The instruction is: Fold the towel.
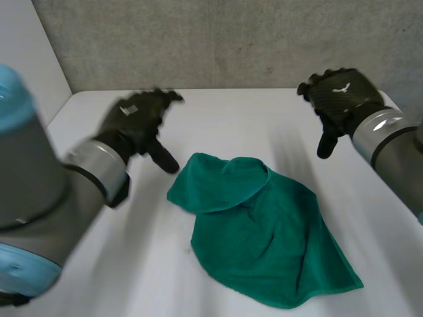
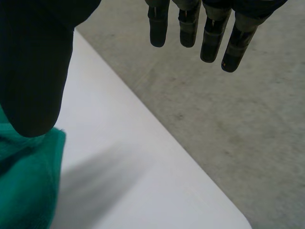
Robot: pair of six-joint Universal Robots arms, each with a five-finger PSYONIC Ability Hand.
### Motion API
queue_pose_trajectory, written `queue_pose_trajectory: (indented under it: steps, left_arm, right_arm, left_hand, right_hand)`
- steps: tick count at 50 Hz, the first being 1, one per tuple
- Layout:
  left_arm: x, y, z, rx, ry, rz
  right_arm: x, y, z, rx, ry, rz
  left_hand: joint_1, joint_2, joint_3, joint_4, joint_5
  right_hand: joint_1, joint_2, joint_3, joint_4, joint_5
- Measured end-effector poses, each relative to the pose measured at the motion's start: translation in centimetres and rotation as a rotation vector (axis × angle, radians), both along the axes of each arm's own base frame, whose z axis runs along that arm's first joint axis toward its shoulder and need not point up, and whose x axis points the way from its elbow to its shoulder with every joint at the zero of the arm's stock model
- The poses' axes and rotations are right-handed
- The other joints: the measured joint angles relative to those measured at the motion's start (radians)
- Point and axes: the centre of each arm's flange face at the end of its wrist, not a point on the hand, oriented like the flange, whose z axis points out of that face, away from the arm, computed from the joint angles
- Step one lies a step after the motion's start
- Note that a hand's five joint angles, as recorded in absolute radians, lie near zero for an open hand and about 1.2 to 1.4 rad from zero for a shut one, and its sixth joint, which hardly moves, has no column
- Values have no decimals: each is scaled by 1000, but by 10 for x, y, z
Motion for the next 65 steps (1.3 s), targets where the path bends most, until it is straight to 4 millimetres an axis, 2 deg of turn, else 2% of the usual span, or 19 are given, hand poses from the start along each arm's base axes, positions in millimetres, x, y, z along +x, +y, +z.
queue_pose_trajectory:
  steps: [3, 4, 5, 16, 21, 28, 32, 34, 37, 39, 40, 41, 42, 43, 48, 56, 57, 59, 65]
  left_arm:
    - [-3, 2, -6, 13, -11, 3]
    - [-11, 10, -25, 49, -47, 24]
    - [-15, 15, -38, 70, -73, 46]
    - [-35, 32, -108, 121, -184, 143]
    - [-45, 25, -128, 119, -190, 139]
    - [-60, 11, -144, 98, -180, 132]
    - [-71, -1, -149, 53, -177, 126]
    - [-74, -4, -149, 38, -176, 124]
    - [-78, -10, -147, -7, -162, 122]
    - [-80, -13, -146, -36, -151, 118]
    - [-80, -13, -146, -36, -151, 118]
    - [-81, -15, -146, -52, -144, 114]
    - [-81, -15, -146, -52, -144, 114]
    - [-82, -18, -145, -69, -137, 105]
    - [-81, -22, -141, -83, -127, 102]
    - [-60, -25, -84, -133, -86, 135]
    - [-53, -21, -68, -147, -87, 138]
    - [-47, -15, -54, -159, -93, 136]
    - [-33, 5, -27, -182, -127, 87]
  right_arm:
    - [2, -1, -3, 5, 6, 13]
    - [4, -2, -6, 9, 8, 25]
    - [13, -9, -20, 36, 7, 92]
    - [30, -29, -66, 150, -4, 210]
    - [29, -28, -77, 183, 3, 198]
    - [27, -27, -84, 214, -4, 186]
    - [29, -29, -88, 235, -33, 180]
    - [29, -31, -89, 239, -42, 179]
    - [30, -39, -91, 253, -70, 167]
    - [30, -45, -92, 264, -90, 158]
    - [30, -45, -92, 264, -90, 158]
    - [30, -48, -93, 269, -100, 154]
    - [30, -48, -93, 269, -100, 154]
    - [29, -59, -95, 299, -147, 145]
    - [28, -68, -98, 332, -191, 145]
    - [27, -86, -106, 420, -245, 157]
    - [28, -88, -107, 442, -251, 177]
    - [31, -89, -109, 468, -260, 208]
    - [41, -84, -117, 560, -283, 331]
  left_hand:
    - [28, 27, 25, 27, 25]
    - [52, 53, 53, 55, 52]
    - [52, 53, 53, 55, 52]
    - [85, 92, 91, 95, 91]
    - [85, 92, 91, 95, 91]
    - [107, 118, 119, 116, 114]
    - [262, 258, 260, 261, 253]
    - [283, 279, 281, 283, 272]
    - [562, 530, 529, 530, 516]
    - [705, 685, 676, 677, 664]
    - [705, 685, 676, 677, 664]
    - [808, 811, 801, 803, 788]
    - [808, 811, 801, 803, 788]
    - [859, 912, 908, 912, 879]
    - [859, 942, 938, 940, 883]
    - [860, 943, 938, 940, 883]
    - [860, 943, 938, 940, 883]
    - [860, 944, 939, 940, 883]
    - [860, 945, 939, 940, 883]
  right_hand:
    - [0, 0, 0, 0, 0]
    - [0, 0, 0, 0, 0]
    - [0, 0, 0, 0, 0]
    - [0, 0, 0, 0, 0]
    - [0, 0, 0, 0, 0]
    - [0, 0, 0, 0, 0]
    - [0, 0, 0, 0, 0]
    - [0, 0, 0, 0, 0]
    - [0, 0, 0, 0, 0]
    - [0, 0, 0, 0, 0]
    - [0, 0, 0, 0, 0]
    - [0, 0, 0, 0, 0]
    - [0, 0, 0, 0, 0]
    - [0, 0, 0, 0, 0]
    - [0, 0, 0, 0, 0]
    - [0, 0, 0, 0, 0]
    - [0, 0, 0, 0, 0]
    - [0, 0, 0, 0, 0]
    - [0, 0, 0, 0, 0]
